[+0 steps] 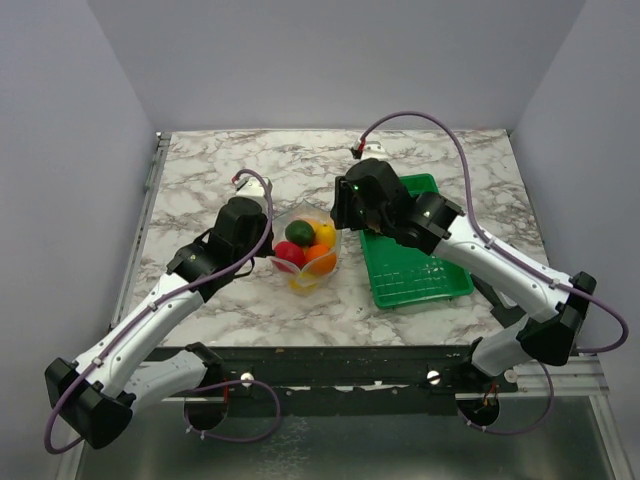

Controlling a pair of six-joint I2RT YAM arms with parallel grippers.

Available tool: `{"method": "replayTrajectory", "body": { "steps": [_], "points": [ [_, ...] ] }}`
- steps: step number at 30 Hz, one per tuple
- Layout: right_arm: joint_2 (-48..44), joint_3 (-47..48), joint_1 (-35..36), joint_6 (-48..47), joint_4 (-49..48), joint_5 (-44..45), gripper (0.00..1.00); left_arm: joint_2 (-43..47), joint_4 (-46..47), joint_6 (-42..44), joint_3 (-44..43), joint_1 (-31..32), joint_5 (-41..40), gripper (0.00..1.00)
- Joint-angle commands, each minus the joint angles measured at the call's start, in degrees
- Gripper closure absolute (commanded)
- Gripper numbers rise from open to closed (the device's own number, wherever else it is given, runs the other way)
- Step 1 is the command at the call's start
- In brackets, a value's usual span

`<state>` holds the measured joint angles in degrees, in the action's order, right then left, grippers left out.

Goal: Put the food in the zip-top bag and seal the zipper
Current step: Adjust the zipper food storage bag at the center of the board, then pick up the fake fruit from the bin.

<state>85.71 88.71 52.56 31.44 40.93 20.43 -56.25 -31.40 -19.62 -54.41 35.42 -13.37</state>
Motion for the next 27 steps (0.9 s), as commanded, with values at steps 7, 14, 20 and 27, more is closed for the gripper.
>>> {"method": "replayTrajectory", "body": {
  "steps": [7,14,20,27],
  "points": [
    [-5.3,0.9,-2.7,-1.6,6.1,12.3,0.46,-1.6,1.9,2.2,-1.9,-0.2,-0.6,1.00],
    [-5.0,-5.3,-8.8,-0.9,3.3,6.3,0.46,-1.2,3.9,3.4,0.4,-0.2,0.3,1.00],
    [-1.0,-7.5,-12.0,0.2,1.7,4.1,0.37,-0.3,6.0,3.2,3.1,-0.2,0.7,1.00],
    [5.5,-7.6,-14.6,0.9,-0.2,0.7,0.35,1.1,8.6,3.6,6.3,-0.1,1.7,1.00]
  ]
}}
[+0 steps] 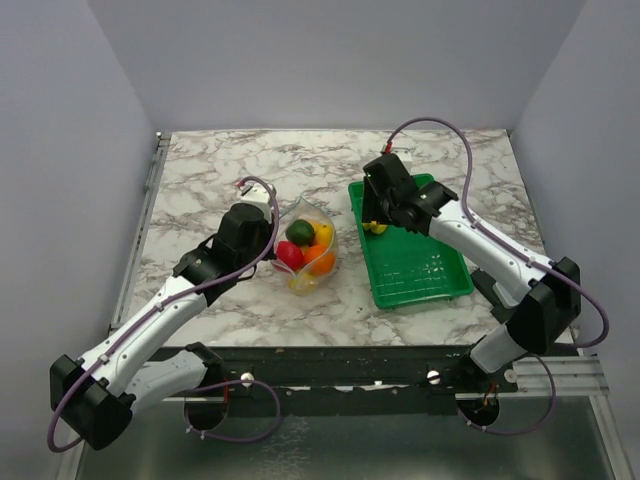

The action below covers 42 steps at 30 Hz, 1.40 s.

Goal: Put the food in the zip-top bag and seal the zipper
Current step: Pick up the fake fruit from the bin.

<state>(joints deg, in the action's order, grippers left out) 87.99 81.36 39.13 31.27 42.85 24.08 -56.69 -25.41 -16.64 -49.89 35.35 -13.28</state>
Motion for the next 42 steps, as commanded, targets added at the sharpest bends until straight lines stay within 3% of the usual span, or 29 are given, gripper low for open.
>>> {"method": "replayTrajectory", "body": {
  "steps": [1,15,26,37,42],
  "points": [
    [4.1,-0.1,-1.4,1.2,-2.4,-3.2,0.35,1.6,2.8,0.7,2.0,-0.1,1.7,1.00],
    [14.1,1.2,-5.0,4.0,-4.2,-5.8,0.34,4.1,4.2,1.2,3.8,-0.2,0.9,1.00],
    [17.8,2.2,-7.4,5.2,-5.9,-8.3,0.40,2.8,4.3,2.0,3.6,-0.4,1.0,1.00],
    [19.8,2.4,-8.2,5.2,-6.8,-10.5,0.52,1.7,4.5,2.4,3.4,-0.7,1.3,1.00],
    [20.0,1.6,-8.2,5.1,-7.1,-11.3,0.66,1.3,4.5,2.6,3.3,-1.0,1.6,1.00]
  ]
}}
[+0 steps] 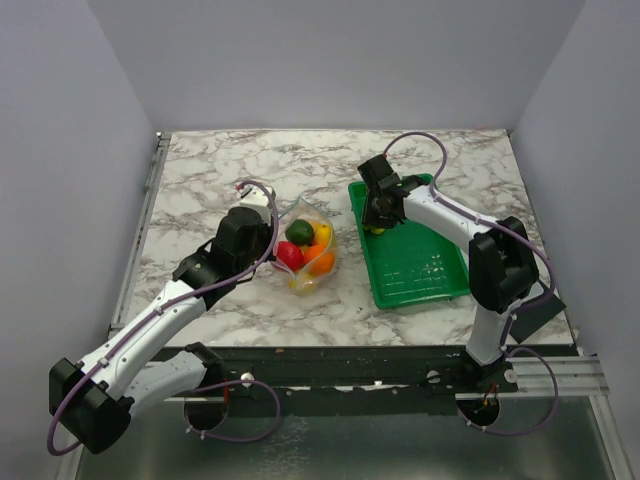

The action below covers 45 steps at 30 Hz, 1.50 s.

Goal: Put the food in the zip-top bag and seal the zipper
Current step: Pick up the fake fruit from the bin, then place the fake fruit in the zipper food storage bag.

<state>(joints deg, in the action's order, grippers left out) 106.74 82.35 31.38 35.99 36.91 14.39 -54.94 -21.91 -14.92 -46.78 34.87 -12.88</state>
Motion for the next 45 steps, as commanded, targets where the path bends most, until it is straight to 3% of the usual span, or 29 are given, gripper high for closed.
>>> {"method": "replayTrajectory", "body": {
  "steps": [1,8,28,38,45],
  "points": [
    [1.2,0.3,-0.5,0.4,-1.1,-1.8,0.70,-0.6,1.0,0.9,0.2,-0.5,1.2,1.00],
    [-0.3,-2.4,-0.6,0.5,-1.7,-1.7,0.99,-0.5,1.1,0.9,0.1,-0.7,1.4,1.00],
    [-22.4,-10.5,-0.6,-1.8,1.6,-1.2,0.99,-0.2,1.0,0.5,0.3,-0.9,2.0,1.00],
    [-35.7,-11.7,-0.1,-9.2,0.2,-17.3,0.99,-0.2,1.0,-0.5,0.5,-0.9,2.2,1.00],
    [-39.1,-8.3,1.5,-12.1,1.1,-28.6,0.99,-0.3,1.0,-1.0,0.4,-0.9,1.7,1.00]
  ]
}}
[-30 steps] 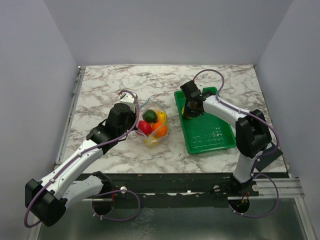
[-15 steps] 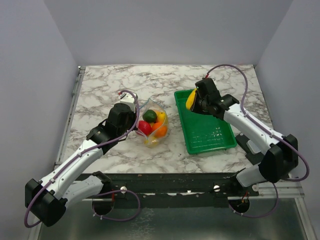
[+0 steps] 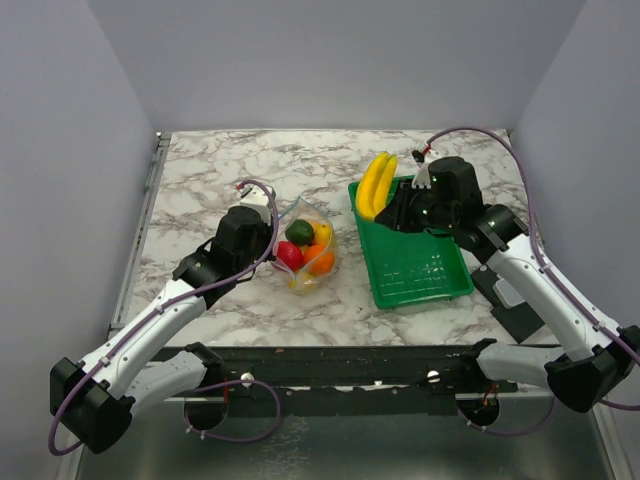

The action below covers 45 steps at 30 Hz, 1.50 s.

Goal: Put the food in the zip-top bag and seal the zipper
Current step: Place the fake fruit in the zipper food storage bag.

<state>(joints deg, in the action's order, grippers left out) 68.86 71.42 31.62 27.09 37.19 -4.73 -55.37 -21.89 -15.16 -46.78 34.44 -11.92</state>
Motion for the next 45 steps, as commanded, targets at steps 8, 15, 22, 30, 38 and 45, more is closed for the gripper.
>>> {"method": "replayTrajectory", "body": {
  "steps": [8,15,22,30,38,45],
  "points": [
    [-2.3,4.8,4.8,-3.5,-2.0,-16.3,0.99,0.2,1.0,-0.5,0.5,-0.4,0.2,1.00],
    [1.0,9.0,11.9,-3.5,-1.3,-13.5,0.99,0.3,1.0,-0.5,0.5,-0.4,0.6,1.00],
    [4.1,10.9,17.2,-2.4,-1.7,-10.3,0.99,0.0,1.0,-0.5,0.5,-0.4,1.3,1.00],
    [5.0,9.5,20.8,-1.5,-0.5,-9.5,0.99,-0.3,1.0,-0.5,0.4,-0.4,1.4,1.00],
    [5.0,5.5,22.7,0.7,-1.3,-9.4,0.99,-0.2,1.1,-0.6,0.4,-0.5,1.2,1.00],
    [7.7,5.8,23.3,2.3,-1.0,-10.2,0.99,0.6,1.0,-0.7,0.4,-0.6,1.0,1.00]
  ]
}}
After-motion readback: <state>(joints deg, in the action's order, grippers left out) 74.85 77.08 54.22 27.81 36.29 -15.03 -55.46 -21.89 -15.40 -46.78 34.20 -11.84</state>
